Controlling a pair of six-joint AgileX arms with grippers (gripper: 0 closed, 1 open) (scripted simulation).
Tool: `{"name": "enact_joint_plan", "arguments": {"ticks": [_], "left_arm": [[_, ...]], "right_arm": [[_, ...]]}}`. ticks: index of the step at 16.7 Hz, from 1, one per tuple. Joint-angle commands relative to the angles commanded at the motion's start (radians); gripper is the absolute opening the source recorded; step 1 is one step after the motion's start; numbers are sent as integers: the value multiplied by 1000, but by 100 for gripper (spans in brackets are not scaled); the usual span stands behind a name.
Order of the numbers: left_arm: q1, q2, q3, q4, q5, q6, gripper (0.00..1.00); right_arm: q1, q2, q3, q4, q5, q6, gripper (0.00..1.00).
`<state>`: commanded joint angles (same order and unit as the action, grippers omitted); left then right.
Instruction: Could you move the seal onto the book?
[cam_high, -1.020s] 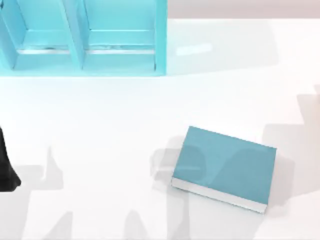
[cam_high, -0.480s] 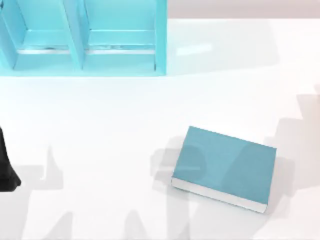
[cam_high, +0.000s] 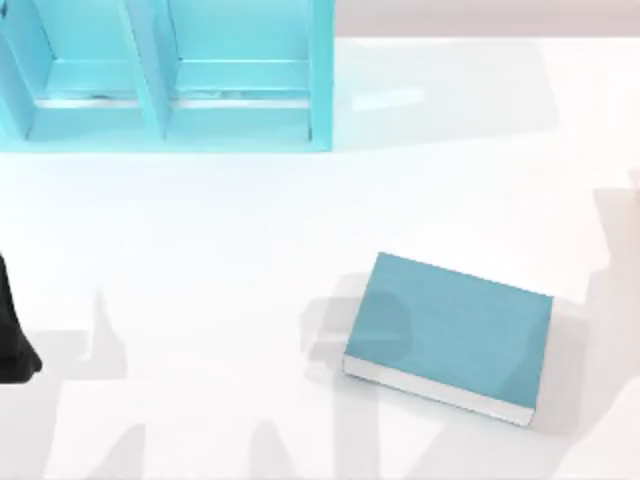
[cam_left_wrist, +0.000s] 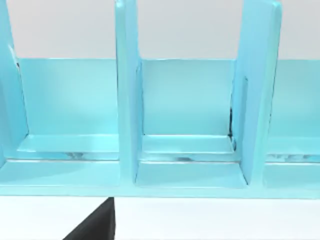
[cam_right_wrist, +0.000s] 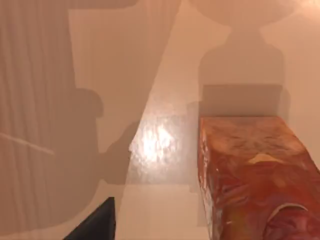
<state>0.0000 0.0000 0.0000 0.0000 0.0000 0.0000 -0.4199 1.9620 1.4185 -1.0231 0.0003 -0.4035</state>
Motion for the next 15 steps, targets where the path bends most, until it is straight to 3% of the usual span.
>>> {"name": "enact_joint_plan", "arguments": {"ticks": [4,9,15], "left_arm": [[0,0,0,0,0,0,100],[0,0,0,0,0,0,100],[0,0,0,0,0,0,100]], "right_arm": [[0,44,-79,124,0,1,100],[0,49,-87,137,0,1,100],[0,49,-87,137,0,1,55]]}}
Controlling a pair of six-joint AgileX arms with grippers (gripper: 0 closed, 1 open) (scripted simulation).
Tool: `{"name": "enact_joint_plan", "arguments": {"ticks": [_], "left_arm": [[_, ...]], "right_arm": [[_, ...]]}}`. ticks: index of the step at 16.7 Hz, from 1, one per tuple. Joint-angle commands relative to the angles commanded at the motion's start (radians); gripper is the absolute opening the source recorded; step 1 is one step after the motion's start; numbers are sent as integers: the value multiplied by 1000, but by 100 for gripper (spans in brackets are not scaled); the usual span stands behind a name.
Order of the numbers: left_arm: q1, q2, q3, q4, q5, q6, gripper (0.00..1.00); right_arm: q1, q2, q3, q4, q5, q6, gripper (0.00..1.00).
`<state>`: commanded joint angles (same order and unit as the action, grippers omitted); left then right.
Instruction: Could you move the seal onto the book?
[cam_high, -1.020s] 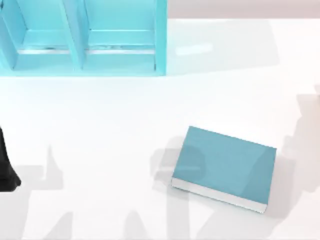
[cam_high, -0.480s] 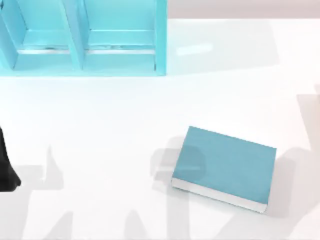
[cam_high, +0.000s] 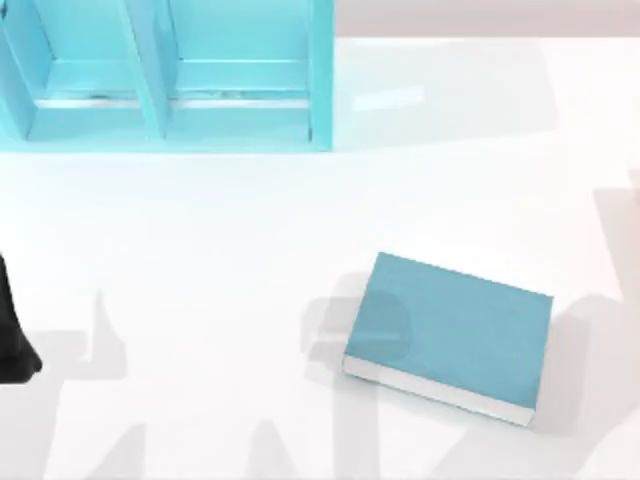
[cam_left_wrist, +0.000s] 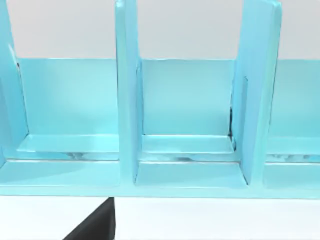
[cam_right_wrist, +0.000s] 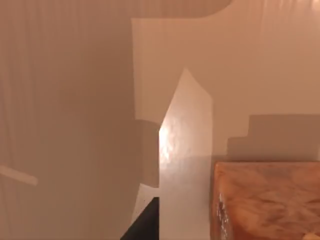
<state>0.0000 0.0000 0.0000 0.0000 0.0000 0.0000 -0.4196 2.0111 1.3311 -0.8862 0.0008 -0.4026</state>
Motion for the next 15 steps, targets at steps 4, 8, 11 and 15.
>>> {"name": "enact_joint_plan", "arguments": {"ticks": [4,8,11,15], "left_arm": [[0,0,0,0,0,0,100],[0,0,0,0,0,0,100],[0,0,0,0,0,0,100],[0,0,0,0,0,0,100]], "right_arm": [[0,0,0,0,0,0,25],[0,0,0,0,0,0,0],[0,0,0,0,0,0,0],[0,0,0,0,0,0,0]]}}
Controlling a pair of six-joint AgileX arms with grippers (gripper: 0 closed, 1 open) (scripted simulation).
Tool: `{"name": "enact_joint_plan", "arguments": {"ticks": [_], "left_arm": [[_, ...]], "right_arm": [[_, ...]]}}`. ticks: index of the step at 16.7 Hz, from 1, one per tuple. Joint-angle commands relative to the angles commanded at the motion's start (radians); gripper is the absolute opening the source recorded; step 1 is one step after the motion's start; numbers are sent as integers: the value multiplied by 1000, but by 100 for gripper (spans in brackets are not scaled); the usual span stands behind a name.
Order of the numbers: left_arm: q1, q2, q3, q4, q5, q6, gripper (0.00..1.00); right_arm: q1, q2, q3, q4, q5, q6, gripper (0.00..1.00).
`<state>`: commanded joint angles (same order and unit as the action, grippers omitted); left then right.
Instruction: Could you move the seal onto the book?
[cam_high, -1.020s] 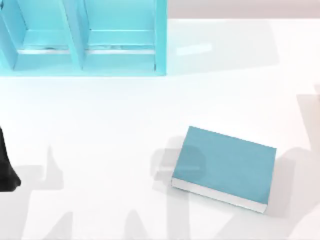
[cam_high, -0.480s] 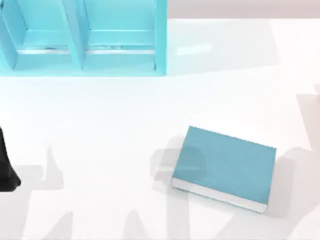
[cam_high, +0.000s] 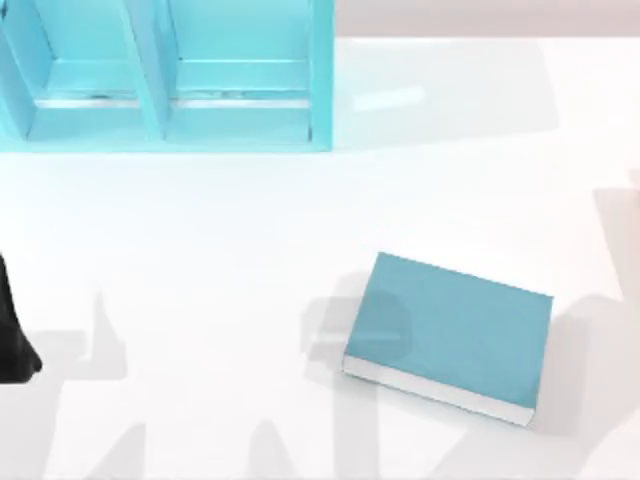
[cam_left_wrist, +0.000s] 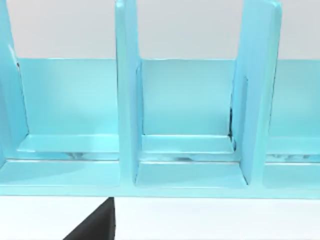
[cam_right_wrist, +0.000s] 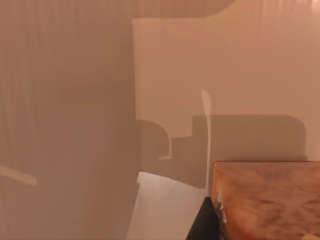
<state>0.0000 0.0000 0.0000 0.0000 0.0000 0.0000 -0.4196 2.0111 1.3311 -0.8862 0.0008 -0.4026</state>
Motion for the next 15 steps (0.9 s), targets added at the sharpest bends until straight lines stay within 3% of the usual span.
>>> {"name": "enact_joint_plan", "arguments": {"ticks": [5,15], "left_arm": [[0,0,0,0,0,0,100],[0,0,0,0,0,0,100]], "right_arm": [[50,-52,37,-63,17,59,0],[305,-267,293,-566,37,325,0]]}}
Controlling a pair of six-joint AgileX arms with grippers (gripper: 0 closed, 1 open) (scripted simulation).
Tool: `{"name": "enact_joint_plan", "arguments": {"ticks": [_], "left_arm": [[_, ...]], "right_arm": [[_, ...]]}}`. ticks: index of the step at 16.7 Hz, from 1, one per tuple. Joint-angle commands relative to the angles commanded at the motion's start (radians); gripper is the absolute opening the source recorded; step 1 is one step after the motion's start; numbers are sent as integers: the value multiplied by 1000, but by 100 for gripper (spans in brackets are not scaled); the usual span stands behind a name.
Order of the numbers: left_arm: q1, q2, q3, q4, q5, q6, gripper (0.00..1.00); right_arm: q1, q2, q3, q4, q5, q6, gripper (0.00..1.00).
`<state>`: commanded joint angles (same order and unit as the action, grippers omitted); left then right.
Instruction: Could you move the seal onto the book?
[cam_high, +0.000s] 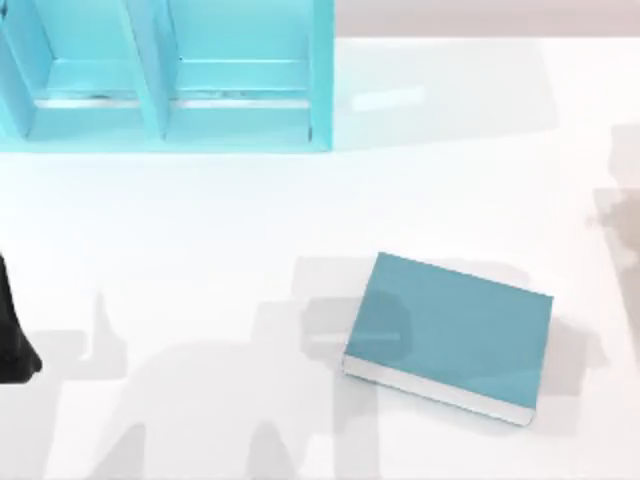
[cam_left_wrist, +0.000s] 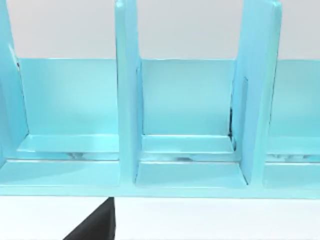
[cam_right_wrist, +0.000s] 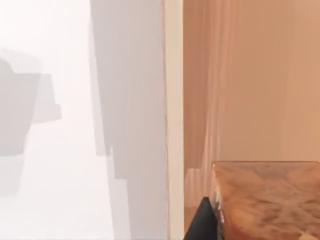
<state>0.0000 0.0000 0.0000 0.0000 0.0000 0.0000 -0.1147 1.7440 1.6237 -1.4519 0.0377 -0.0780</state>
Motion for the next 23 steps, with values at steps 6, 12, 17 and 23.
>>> {"name": "enact_joint_plan", "arguments": {"ticks": [6,12,17,23], "left_arm": [[0,0,0,0,0,0,100],[0,0,0,0,0,0,100],[0,0,0,0,0,0,100],[0,0,0,0,0,0,100]], "right_arm": [[112,57,35,30,-35,90,0],[122,66,29,35,-36,105,0],[315,140,-13,115,-29,297,0],[640,195,-80,262,-31,627,0]]}}
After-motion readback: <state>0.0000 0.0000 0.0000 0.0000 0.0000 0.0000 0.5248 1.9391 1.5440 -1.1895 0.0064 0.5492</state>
